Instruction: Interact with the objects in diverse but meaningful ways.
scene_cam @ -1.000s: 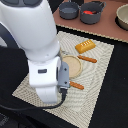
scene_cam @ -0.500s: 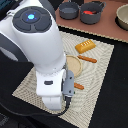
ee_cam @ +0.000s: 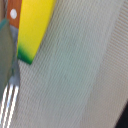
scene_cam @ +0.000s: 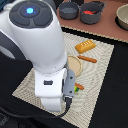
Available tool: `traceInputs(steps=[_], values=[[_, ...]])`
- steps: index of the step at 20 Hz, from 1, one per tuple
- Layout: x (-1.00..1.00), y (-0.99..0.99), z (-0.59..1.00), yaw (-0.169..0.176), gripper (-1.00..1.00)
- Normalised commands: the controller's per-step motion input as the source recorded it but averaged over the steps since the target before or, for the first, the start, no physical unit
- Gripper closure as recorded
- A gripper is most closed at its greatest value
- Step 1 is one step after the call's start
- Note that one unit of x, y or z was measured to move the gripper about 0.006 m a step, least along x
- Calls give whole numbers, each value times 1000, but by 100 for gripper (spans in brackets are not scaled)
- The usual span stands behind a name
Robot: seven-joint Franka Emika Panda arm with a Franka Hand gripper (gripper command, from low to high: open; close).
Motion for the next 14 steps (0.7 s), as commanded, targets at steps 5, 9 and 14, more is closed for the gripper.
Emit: traceInputs(steps=[5,9,14], values=[[0,55,1000,0,-100],[0,98,752,0,-100],[38,126,599,6,-100]])
